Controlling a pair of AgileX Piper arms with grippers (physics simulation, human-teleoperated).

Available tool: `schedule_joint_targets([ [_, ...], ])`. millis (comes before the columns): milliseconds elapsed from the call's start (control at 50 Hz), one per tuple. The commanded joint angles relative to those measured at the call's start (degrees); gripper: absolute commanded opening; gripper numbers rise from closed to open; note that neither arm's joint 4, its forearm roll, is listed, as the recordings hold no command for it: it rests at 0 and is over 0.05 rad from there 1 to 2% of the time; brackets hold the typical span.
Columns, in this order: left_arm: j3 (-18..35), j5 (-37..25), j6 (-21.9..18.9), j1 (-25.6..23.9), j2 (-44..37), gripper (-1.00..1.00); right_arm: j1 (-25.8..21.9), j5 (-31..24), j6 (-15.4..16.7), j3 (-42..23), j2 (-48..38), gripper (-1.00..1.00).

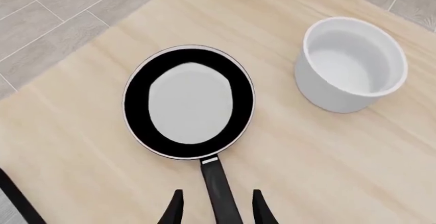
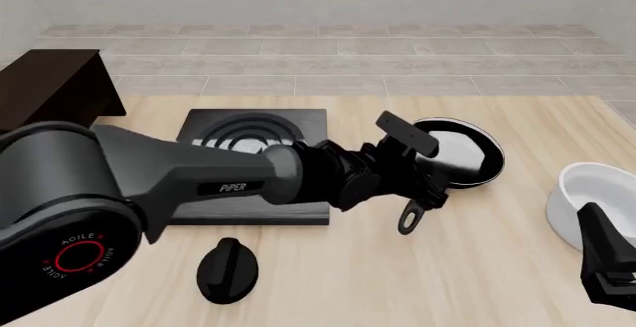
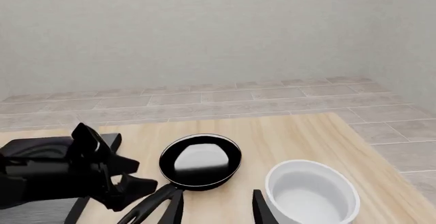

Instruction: Put the frying pan on top of the cabinet.

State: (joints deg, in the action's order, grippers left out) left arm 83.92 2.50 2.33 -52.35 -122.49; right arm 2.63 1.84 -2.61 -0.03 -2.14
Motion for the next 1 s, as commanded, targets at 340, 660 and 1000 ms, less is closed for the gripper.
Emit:
schedule_joint_targets([
  [340, 0.9, 0.09, 0.39, -0.71, -2.05, 1.0, 0.16, -0.68, -0.32, 0.01, 0.71, 1.0],
  [660, 1.56, 0.15, 0.85, -0.83, -3.81, 1.0, 0.09, -0.26, -0.64, 0.01, 0.22, 1.0],
  [1000, 1.8, 0.62, 0.93, -0.57, -5.25, 1.0, 0.16, 0.17, -0.81, 0.0, -0.26, 1.0],
])
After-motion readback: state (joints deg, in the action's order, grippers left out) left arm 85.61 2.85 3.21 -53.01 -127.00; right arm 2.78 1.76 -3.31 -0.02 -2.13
